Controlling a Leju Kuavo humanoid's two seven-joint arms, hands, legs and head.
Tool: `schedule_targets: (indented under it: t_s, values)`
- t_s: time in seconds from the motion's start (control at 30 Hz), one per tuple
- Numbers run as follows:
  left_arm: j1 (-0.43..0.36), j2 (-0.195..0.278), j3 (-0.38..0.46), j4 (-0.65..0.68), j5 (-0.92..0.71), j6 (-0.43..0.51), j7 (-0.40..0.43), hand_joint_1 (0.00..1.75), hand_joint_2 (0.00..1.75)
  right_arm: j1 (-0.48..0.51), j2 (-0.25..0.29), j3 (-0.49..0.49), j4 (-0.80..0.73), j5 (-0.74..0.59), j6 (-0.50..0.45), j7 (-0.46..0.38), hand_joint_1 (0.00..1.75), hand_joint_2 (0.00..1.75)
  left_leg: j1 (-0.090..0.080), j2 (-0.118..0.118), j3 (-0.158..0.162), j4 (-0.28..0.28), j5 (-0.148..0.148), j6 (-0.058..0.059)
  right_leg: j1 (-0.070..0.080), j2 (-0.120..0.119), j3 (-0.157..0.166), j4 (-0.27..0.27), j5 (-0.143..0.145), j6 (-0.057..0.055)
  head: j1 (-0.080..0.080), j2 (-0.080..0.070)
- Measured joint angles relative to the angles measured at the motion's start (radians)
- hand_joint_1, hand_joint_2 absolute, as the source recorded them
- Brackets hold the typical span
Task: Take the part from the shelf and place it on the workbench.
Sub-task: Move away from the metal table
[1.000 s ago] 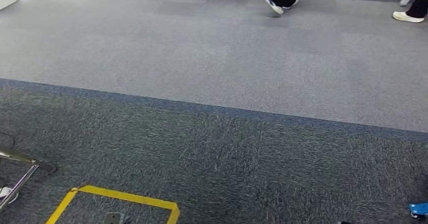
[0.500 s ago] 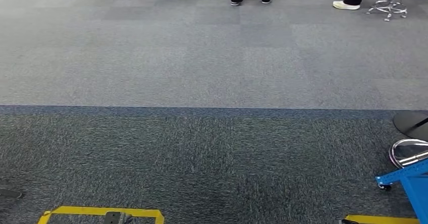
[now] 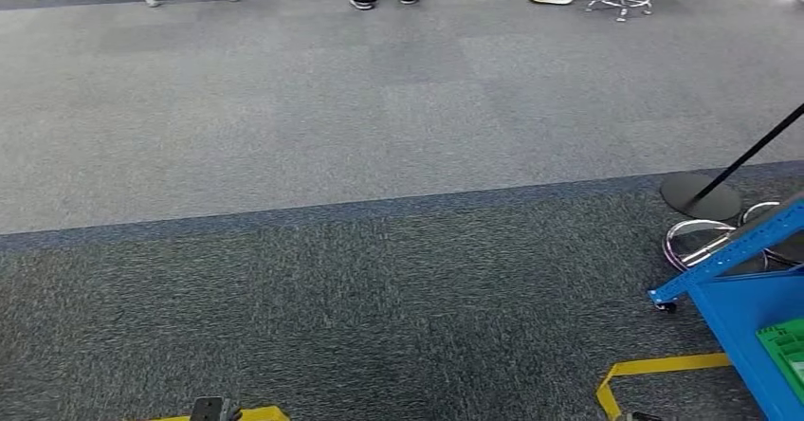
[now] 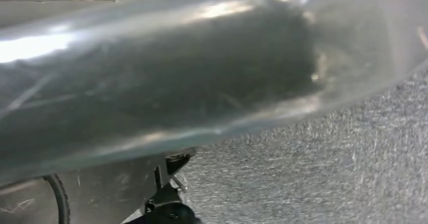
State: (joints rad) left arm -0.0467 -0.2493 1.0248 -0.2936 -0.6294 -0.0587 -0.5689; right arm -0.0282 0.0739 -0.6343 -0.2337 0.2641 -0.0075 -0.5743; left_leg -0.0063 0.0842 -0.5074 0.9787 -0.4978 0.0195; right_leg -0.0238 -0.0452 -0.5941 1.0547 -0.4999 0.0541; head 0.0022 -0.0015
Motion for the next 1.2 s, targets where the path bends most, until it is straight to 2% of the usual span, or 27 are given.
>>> schedule_targets:
  t_s: [0.03,0.1,0.17,0.23,0.3,0.33,0.37,0.4,0.47,0.5,0.53,0.57,0.6,0.63,0.7,0.73,0.77,0.8,0.83,0.87,0.9,0.97,1.0,1.03,1.07,1.13,1.2]
  values:
    - [-0.002,0.003,0.001,0.001,-0.001,0.0,0.001,0.0,0.0,-0.003,0.002,-0.004,0.0,-0.001,-0.002,0.004,0.0,0.0,-0.001,0.011,0.001,0.005,-0.004,-0.008,0.001,-0.009,0.03,-0.049,0.013,-0.007,-0.002,0.0]
    - [-0.005,0.006,0.003,0.002,-0.006,0.0,0.0,0.0,0.0,-0.004,0.003,-0.013,0.0,-0.002,-0.004,0.008,0.0,0.0,0.0,0.02,0.003,0.008,-0.006,-0.018,0.005,0.008,0.029,-0.046,0.013,-0.027,-0.005,0.0]
    - [-0.009,0.008,0.004,0.003,-0.01,0.0,-0.003,0.0,0.0,-0.005,0.003,-0.02,0.001,-0.004,-0.004,0.009,0.0,0.0,0.006,-0.007,-0.003,0.031,-0.029,-0.028,0.005,0.023,0.027,-0.048,0.016,-0.04,-0.006,0.0]
    - [-0.009,0.01,0.005,0.005,-0.012,0.0,-0.007,0.0,0.0,-0.011,0.003,-0.027,0.001,-0.006,-0.004,0.009,0.0,0.0,0.01,-0.053,-0.047,0.133,-0.091,-0.033,0.006,0.042,0.026,-0.049,0.02,-0.051,-0.009,0.0]
    - [-0.007,0.012,0.006,0.007,-0.015,-0.002,-0.011,0.0,0.0,-0.016,0.003,-0.035,0.001,-0.008,-0.004,0.009,0.0,0.0,0.01,-0.072,-0.111,0.271,-0.148,-0.03,0.011,0.066,0.024,-0.048,0.021,-0.058,-0.009,0.0]
    - [-0.007,0.012,0.006,0.008,-0.016,-0.003,-0.013,0.0,0.0,-0.016,0.003,-0.038,0.001,-0.009,-0.004,0.009,0.0,0.0,0.009,-0.075,-0.13,0.307,-0.151,-0.026,0.015,0.079,0.024,-0.048,0.022,-0.059,-0.009,0.0]
    - [-0.008,0.013,0.006,0.008,-0.018,-0.004,-0.014,0.0,0.0,-0.016,0.003,-0.04,0.001,-0.01,-0.004,0.009,0.0,0.0,0.007,-0.078,-0.132,0.304,-0.133,-0.02,0.017,0.093,0.025,-0.048,0.022,-0.06,-0.009,0.0]
    - [-0.009,0.014,0.006,0.008,-0.018,-0.004,-0.014,0.0,0.0,-0.016,0.003,-0.041,0.001,-0.01,-0.004,0.009,0.0,0.0,0.005,-0.084,-0.117,0.263,-0.097,-0.013,0.019,0.106,0.026,-0.048,0.023,-0.06,-0.009,0.0]
    - [-0.01,0.017,0.006,0.008,-0.019,-0.004,-0.015,0.0,0.0,-0.017,0.005,-0.043,0.001,-0.01,-0.004,0.009,0.0,0.0,0.0,-0.126,-0.06,0.126,-0.019,0.003,0.021,0.132,0.03,-0.048,0.023,-0.059,-0.008,0.0]
    - [-0.01,0.018,0.006,0.008,-0.019,-0.004,-0.016,0.0,0.0,-0.018,0.006,-0.044,0.001,-0.011,-0.004,0.009,0.0,0.0,-0.002,-0.147,-0.037,0.073,0.002,0.009,0.02,0.144,0.028,-0.047,0.025,-0.057,-0.008,0.0]
    - [-0.011,0.02,0.006,0.008,-0.019,-0.004,-0.016,0.0,0.0,-0.019,0.008,-0.045,0.001,-0.011,-0.004,0.009,0.0,0.0,-0.003,-0.163,-0.025,0.041,0.009,0.014,0.018,0.155,0.024,-0.047,0.027,-0.053,-0.01,0.0]
    - [-0.012,0.021,0.006,0.008,-0.019,-0.005,-0.016,0.0,0.0,-0.019,0.008,-0.046,0.001,-0.011,-0.003,0.009,0.0,0.0,-0.003,-0.167,-0.022,0.032,0.005,0.016,0.016,0.166,0.019,-0.048,0.03,-0.047,-0.01,0.0]
    - [-0.013,0.021,0.006,0.008,-0.019,-0.005,-0.016,0.0,0.0,-0.018,0.009,-0.048,0.001,-0.011,-0.003,0.009,0.0,0.0,-0.004,-0.158,-0.02,0.022,0.006,0.017,0.014,0.177,0.014,-0.051,0.034,-0.041,-0.012,0.0]
    - [-0.014,0.021,0.007,0.008,-0.019,-0.005,-0.016,0.0,0.0,-0.015,0.009,-0.048,0.001,-0.011,-0.003,0.009,0.0,0.0,-0.002,-0.145,-0.017,0.012,0.01,0.017,0.013,0.172,0.008,-0.051,0.034,-0.036,-0.013,0.0]
    - [-0.015,0.02,0.007,0.008,-0.019,-0.005,-0.016,0.0,0.0,-0.014,0.009,-0.05,0.001,-0.011,-0.004,0.009,0.0,0.0,0.001,-0.12,-0.01,-0.01,0.021,0.02,0.016,0.124,-0.016,-0.014,0.008,-0.03,-0.01,0.0]
    - [-0.014,0.02,0.007,0.009,-0.019,-0.006,-0.016,0.0,0.0,-0.017,0.009,-0.05,0.001,-0.011,-0.004,0.009,0.0,0.0,0.002,-0.104,-0.008,-0.017,0.024,0.021,0.016,0.091,-0.042,0.036,-0.022,-0.027,-0.008,0.0]
    - [-0.013,0.02,0.007,0.009,-0.019,-0.006,-0.016,0.0,0.0,-0.02,0.009,-0.05,0.001,-0.011,-0.004,0.009,0.0,0.0,0.001,-0.089,-0.008,-0.018,0.025,0.022,0.015,0.069,-0.075,0.102,-0.055,-0.021,-0.007,0.0]
    - [-0.012,0.02,0.007,0.009,-0.019,-0.006,-0.016,0.0,0.0,-0.022,0.009,-0.05,0.001,-0.011,-0.004,0.009,0.0,0.0,0.0,-0.073,-0.009,-0.018,0.025,0.022,0.012,0.059,-0.106,0.167,-0.082,-0.015,-0.007,0.0]
    - [-0.012,0.02,0.007,0.01,-0.019,-0.007,-0.016,0.0,0.0,-0.022,0.009,-0.051,0.001,-0.011,-0.004,0.009,0.0,0.0,0.0,-0.058,-0.01,-0.018,0.024,0.022,0.009,0.055,-0.126,0.21,-0.094,-0.009,-0.007,0.0]
    - [-0.012,0.02,0.007,0.01,-0.019,-0.007,-0.016,0.0,0.0,-0.02,0.009,-0.053,0.001,-0.011,-0.004,0.009,0.0,0.0,0.001,-0.044,-0.01,-0.017,0.023,0.02,0.006,0.051,-0.127,0.218,-0.087,-0.003,-0.007,0.0]
    - [-0.014,0.019,0.007,0.01,-0.019,-0.008,-0.016,0.0,0.0,-0.018,0.009,-0.055,0.001,-0.011,-0.004,0.009,0.0,0.0,0.003,-0.032,-0.009,-0.016,0.021,0.018,0.003,0.045,-0.106,0.184,-0.063,0.002,-0.007,0.0]
    - [-0.016,0.019,0.007,0.01,-0.019,-0.009,-0.017,0.0,0.0,-0.019,0.009,-0.06,0.001,-0.012,-0.003,0.009,0.0,0.0,0.004,-0.01,-0.009,-0.007,0.013,0.006,0.0,0.008,-0.029,0.05,-0.008,0.011,-0.005,0.0]
    - [-0.017,0.02,0.007,0.01,-0.019,-0.009,-0.017,0.0,0.0,-0.022,0.009,-0.062,0.001,-0.012,-0.002,0.008,0.0,0.0,0.002,-0.001,-0.01,0.0,0.007,-0.001,0.001,-0.007,0.004,-0.005,0.008,0.007,-0.006,0.0]
    - [-0.019,0.02,0.007,0.01,-0.019,-0.009,-0.018,0.0,0.0,-0.023,0.009,-0.063,0.001,-0.012,0.0,0.008,0.0,0.0,0.0,0.008,-0.01,0.007,0.002,-0.008,0.002,-0.018,0.023,-0.037,0.012,0.0,-0.007,0.0]
    - [-0.021,0.021,0.007,0.01,-0.019,-0.009,-0.018,0.0,0.0,-0.024,0.009,-0.065,0.001,-0.012,0.001,0.008,0.0,0.0,-0.003,0.015,-0.01,0.011,-0.001,-0.012,0.004,-0.019,0.027,-0.044,0.008,-0.01,-0.009,0.0]
    - [-0.027,0.02,0.008,0.01,-0.02,-0.01,-0.019,0.0,0.0,-0.019,0.009,-0.07,0.001,-0.011,0.002,0.007,0.0,0.0,-0.001,0.021,-0.008,0.016,-0.007,-0.021,0.005,0.001,0.024,-0.041,0.01,-0.029,-0.012,0.0]
    - [-0.03,0.02,0.008,0.01,-0.021,-0.01,-0.019,0.0,0.0,-0.018,0.009,-0.077,0.001,-0.011,0.002,0.007,0.0,0.0,0.006,-0.014,-0.021,0.053,-0.038,-0.03,0.004,0.019,0.023,-0.041,0.012,-0.043,-0.015,0.0]
